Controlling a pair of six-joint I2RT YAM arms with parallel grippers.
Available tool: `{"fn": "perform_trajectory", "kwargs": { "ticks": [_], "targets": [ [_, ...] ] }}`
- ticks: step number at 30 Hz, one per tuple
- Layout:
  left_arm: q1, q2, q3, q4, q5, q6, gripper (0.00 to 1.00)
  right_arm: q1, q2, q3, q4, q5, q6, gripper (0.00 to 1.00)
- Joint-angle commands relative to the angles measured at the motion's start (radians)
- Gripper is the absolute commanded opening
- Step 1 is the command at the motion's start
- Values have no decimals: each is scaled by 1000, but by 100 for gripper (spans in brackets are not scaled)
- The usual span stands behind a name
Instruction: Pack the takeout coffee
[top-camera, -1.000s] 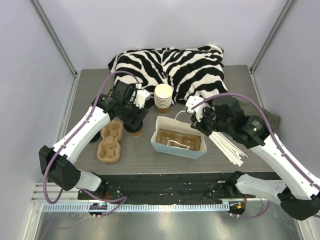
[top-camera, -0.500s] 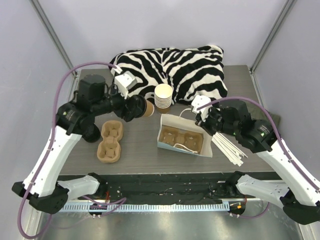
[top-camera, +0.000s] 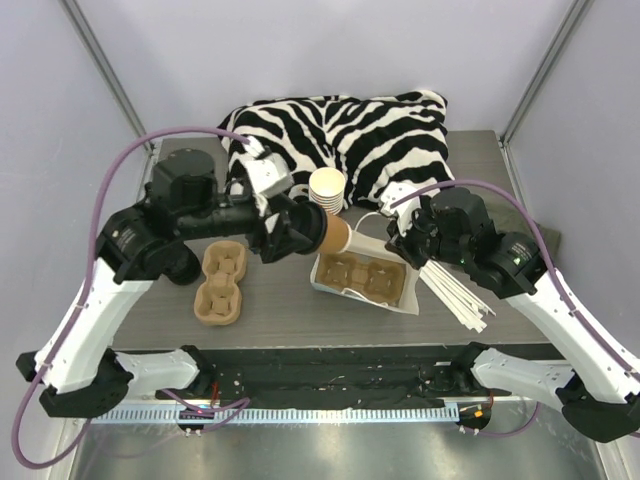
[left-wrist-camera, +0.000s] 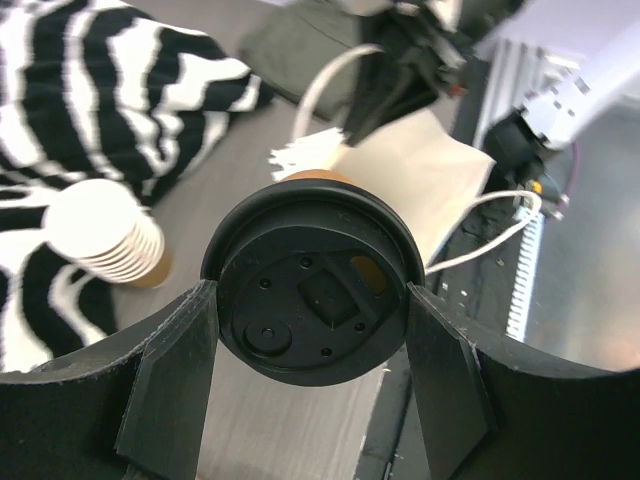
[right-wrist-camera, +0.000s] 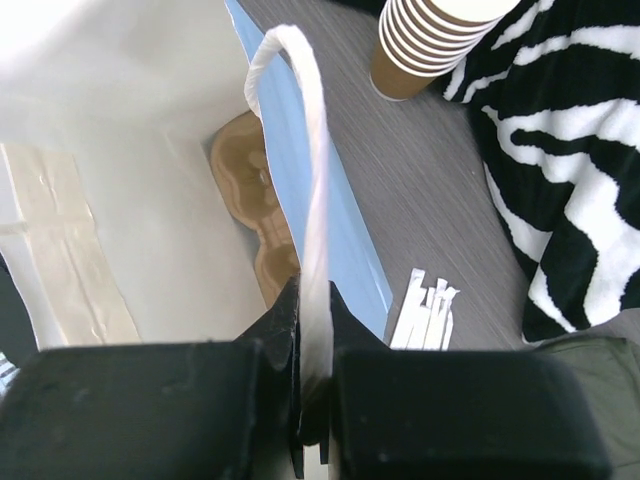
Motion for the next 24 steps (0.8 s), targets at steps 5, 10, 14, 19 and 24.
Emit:
{"fn": "perform_trajectory", "kwargs": {
  "ticks": [5, 10, 14, 19, 24],
  "targets": [
    [-193, 68, -18, 46, -107, 48, 26, 4, 3, 54, 37, -104, 33, 1],
    [-336, 73, -58, 40, -217, 215, 25, 4, 6, 51, 37, -188, -16, 1],
    [-443, 62, -123, 14, -317, 364, 24, 6, 29, 50, 35, -236, -24, 1],
    [-543, 50, -195, 38, -455, 525, 23, 4, 46, 57, 33, -319, -19, 1],
    [-560, 39, -222, 51, -454, 712, 23, 6, 61, 51, 11, -408, -30, 1]
  ]
}}
